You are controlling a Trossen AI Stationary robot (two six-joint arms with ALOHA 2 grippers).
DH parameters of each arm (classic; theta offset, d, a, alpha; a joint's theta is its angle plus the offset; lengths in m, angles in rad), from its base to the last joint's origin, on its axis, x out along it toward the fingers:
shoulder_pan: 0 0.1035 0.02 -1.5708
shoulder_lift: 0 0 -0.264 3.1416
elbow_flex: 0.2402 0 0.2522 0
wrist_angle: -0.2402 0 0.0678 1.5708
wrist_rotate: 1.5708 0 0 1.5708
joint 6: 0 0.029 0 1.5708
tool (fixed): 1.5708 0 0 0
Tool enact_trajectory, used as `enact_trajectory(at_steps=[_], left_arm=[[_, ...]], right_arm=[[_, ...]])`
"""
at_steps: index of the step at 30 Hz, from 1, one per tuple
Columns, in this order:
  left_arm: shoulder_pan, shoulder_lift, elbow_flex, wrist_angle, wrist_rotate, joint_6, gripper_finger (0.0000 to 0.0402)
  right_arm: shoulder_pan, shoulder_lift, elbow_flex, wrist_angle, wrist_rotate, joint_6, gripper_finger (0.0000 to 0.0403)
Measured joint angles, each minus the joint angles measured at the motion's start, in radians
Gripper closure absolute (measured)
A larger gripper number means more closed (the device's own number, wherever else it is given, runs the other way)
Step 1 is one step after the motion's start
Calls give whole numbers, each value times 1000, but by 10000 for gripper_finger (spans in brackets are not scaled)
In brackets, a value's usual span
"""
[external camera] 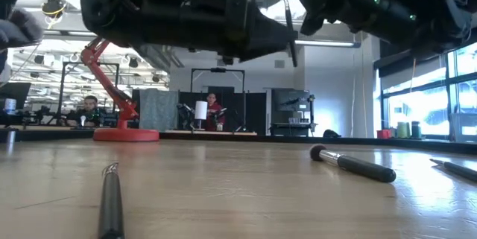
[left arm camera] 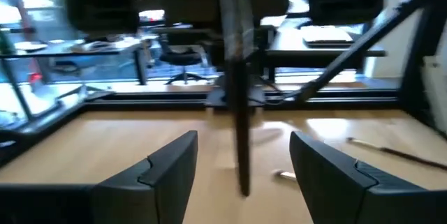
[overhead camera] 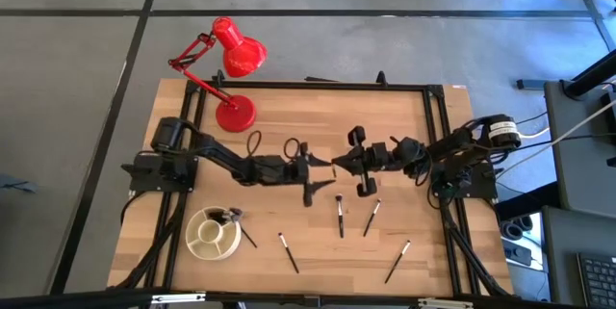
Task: Put items in baskets/containers
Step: Put the black eyeshadow brush into the white organizer bin
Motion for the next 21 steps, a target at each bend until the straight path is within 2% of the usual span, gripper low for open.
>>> enact_trajectory(at_steps=[4,11,14,21], left_arm=[[-26,6,22,0,-24,-15,178],[-57,-56,21,4,-187,47,189],[-63,-76,21,-2,-205,62,222],[-63,-86,21,-13,-206,39,326]], right_arm=[[28,1,-1,-75,54,-34,402],[37,1,-1,-65,55,-33,402],[37,1,-1,-65,55,-34,402],[37,1,-1,-54,55,-41,402]])
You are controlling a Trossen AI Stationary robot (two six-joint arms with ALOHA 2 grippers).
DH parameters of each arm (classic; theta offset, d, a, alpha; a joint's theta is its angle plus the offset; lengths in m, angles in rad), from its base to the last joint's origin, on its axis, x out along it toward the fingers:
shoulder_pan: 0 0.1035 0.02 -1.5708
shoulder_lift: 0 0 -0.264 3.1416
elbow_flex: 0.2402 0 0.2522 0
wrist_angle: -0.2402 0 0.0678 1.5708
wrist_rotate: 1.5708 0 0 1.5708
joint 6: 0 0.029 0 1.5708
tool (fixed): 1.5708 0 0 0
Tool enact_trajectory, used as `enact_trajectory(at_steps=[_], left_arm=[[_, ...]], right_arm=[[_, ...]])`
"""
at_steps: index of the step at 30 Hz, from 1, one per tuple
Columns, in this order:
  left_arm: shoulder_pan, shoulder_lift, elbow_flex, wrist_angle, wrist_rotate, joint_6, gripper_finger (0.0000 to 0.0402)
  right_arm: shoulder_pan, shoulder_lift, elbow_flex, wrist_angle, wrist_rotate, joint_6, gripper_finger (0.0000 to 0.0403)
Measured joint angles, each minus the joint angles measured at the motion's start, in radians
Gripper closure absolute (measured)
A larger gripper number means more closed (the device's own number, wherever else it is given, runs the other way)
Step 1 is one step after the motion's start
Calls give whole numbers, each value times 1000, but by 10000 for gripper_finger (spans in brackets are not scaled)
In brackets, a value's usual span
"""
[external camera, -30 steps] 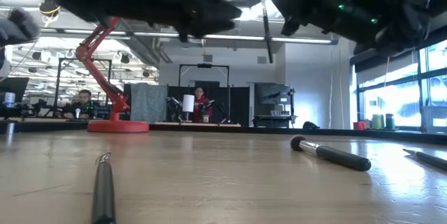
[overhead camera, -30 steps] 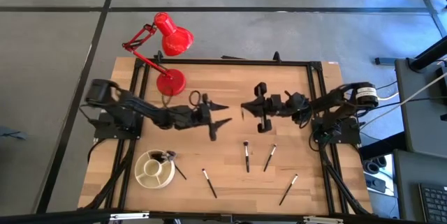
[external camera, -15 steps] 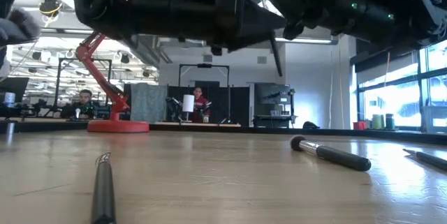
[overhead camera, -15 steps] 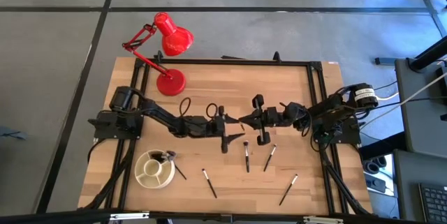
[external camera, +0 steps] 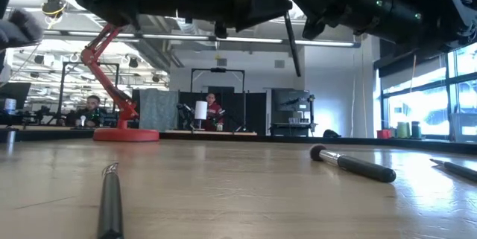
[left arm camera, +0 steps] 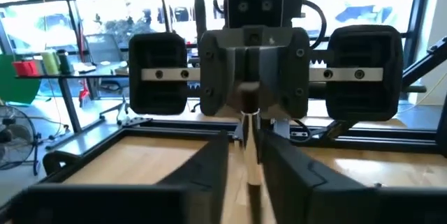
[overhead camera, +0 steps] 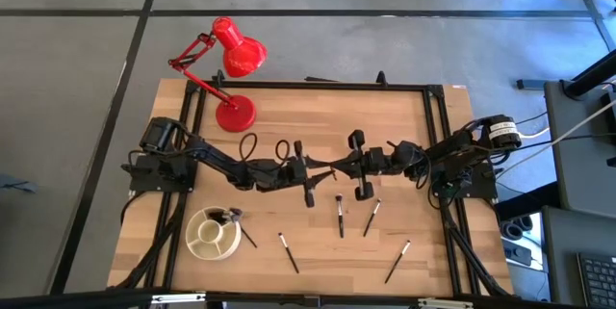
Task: Put items in baskets/containers
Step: Put the black eyeshadow brush into the white organizer bin
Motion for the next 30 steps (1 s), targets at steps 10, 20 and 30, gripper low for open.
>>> enact_trajectory(at_steps=[10,20,30], left_arm=[[-68,-74,0,-387,-184,-79,375],[-266,-443,187,-1474,-185,-737,381],[-557,-577,236,-1870,-238,-1188,380]], right_arm=[[2,0,1,-33,12,63,333],[-26,0,1,-212,396,169,264],[-38,0,1,-235,363,219,262]])
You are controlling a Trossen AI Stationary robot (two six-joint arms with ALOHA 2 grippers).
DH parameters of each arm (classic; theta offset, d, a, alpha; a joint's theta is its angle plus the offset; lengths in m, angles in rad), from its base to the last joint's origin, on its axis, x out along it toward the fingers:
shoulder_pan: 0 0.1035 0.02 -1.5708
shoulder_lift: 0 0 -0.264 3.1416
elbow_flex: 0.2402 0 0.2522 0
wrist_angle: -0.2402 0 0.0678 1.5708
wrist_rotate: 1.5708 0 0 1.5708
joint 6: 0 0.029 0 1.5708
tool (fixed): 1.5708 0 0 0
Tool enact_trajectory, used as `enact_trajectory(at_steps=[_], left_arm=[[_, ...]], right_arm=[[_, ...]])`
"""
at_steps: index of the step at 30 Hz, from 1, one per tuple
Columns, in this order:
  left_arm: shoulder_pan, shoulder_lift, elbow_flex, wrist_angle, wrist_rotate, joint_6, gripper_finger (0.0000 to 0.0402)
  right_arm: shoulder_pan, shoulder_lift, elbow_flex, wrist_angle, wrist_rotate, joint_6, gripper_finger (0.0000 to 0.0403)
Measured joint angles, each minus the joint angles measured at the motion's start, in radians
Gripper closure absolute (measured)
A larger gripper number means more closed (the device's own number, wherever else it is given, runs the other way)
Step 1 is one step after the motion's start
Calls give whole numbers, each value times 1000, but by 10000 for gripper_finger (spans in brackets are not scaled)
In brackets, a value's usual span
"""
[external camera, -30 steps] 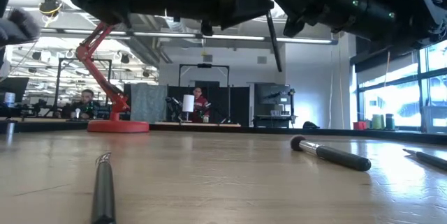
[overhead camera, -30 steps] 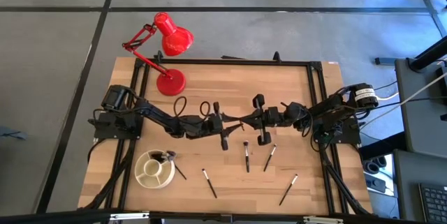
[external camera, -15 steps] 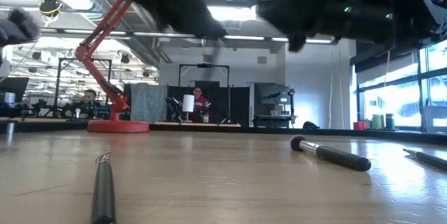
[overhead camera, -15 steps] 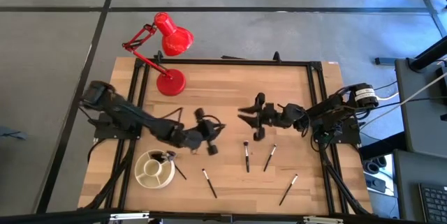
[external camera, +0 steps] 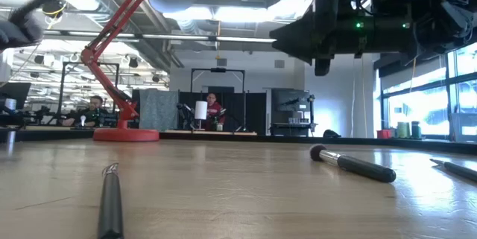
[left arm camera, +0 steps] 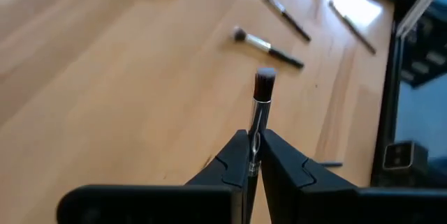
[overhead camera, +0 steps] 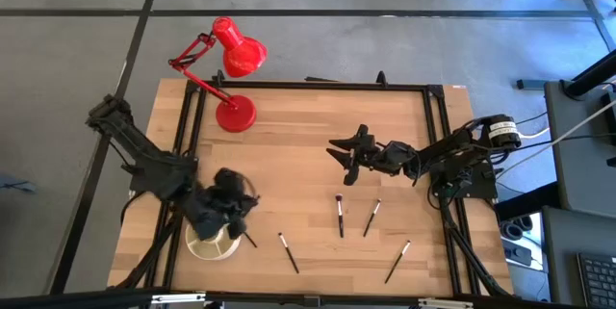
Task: Put items in baskets/containers
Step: Put the black eyeshadow brush into the white organizer bin
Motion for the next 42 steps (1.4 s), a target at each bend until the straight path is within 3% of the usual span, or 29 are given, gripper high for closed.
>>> enact_trajectory(at_steps=[4,11,16,23,31,38,42], left_arm=[[-119,-13,0,-86,-131,-97,380],[-208,15,-27,-202,-67,-229,380],[-208,45,-30,-276,-29,-291,375],[-208,57,-30,-315,-15,-284,363],[-208,57,-30,-320,32,-395,353],[-191,57,-30,-337,20,-399,322],[-146,57,-30,-397,20,-498,305]], right_arm=[[0,0,0,-2,0,0,262],[0,0,0,-7,1,2,262],[0,0,7,-11,-4,18,262],[0,0,40,-49,-114,51,262],[0,0,49,-114,-113,51,262],[0,0,49,-123,-113,54,262],[0,0,49,-135,-113,54,262]])
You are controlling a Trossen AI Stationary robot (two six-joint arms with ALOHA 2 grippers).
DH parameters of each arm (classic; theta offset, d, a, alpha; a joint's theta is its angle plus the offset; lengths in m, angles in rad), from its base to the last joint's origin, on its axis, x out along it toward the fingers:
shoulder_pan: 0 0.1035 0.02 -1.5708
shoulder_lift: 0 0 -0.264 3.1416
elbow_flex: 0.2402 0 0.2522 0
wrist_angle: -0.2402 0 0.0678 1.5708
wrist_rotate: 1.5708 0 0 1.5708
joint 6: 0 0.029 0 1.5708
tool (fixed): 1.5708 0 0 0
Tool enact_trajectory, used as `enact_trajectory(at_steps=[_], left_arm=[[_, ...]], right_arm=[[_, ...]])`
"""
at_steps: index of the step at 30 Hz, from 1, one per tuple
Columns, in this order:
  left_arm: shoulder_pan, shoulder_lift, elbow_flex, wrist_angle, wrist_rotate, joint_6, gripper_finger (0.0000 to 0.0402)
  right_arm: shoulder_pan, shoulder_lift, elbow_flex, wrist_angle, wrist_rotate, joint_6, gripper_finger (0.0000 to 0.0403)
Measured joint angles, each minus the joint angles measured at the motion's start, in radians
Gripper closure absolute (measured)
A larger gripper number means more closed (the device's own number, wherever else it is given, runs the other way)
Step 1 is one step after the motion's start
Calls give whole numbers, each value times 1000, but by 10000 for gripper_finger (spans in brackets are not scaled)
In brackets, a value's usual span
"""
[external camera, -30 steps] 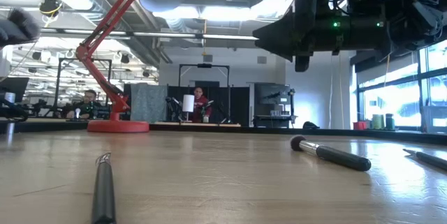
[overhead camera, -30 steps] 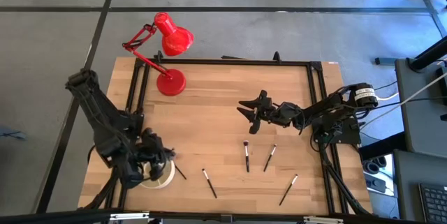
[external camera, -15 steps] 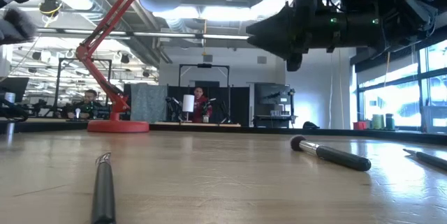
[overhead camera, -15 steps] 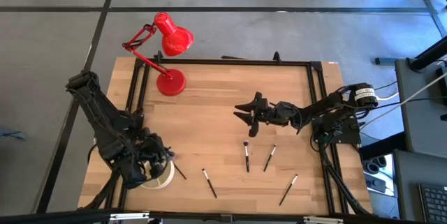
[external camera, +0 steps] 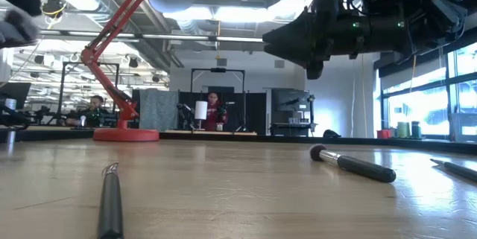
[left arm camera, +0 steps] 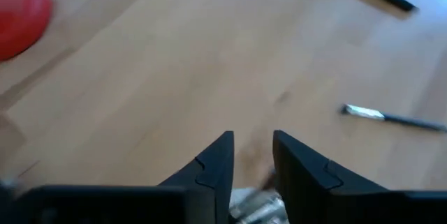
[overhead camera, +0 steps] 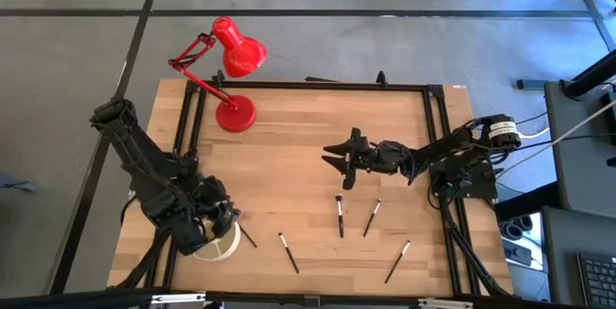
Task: Put items in baskets/containers
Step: Put the black eyeshadow brush into the white organizer bin
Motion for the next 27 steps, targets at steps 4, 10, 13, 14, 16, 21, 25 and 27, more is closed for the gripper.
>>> enact_trajectory(at_steps=[4,10,13,14,16,21,25,27], left_arm=[[63,-1,0,-45,8,-60,295],[187,-2,0,-29,-28,71,297],[273,-2,0,46,-76,147,299],[305,-2,0,87,-81,181,299],[366,6,0,190,-51,302,299],[475,76,0,453,13,593,299],[523,171,0,584,-22,756,299],[533,230,0,603,-24,817,299]], right_arm=[[0,0,0,-25,-18,13,262],[-14,0,42,-168,-159,70,262],[-21,0,106,-362,-191,74,262],[-24,-1,134,-457,-191,63,262],[-37,-11,192,-692,-171,47,262],[-68,-8,357,-1317,-120,71,262],[-56,-8,394,-1620,-96,117,262],[-39,-9,397,-1692,-103,173,262]])
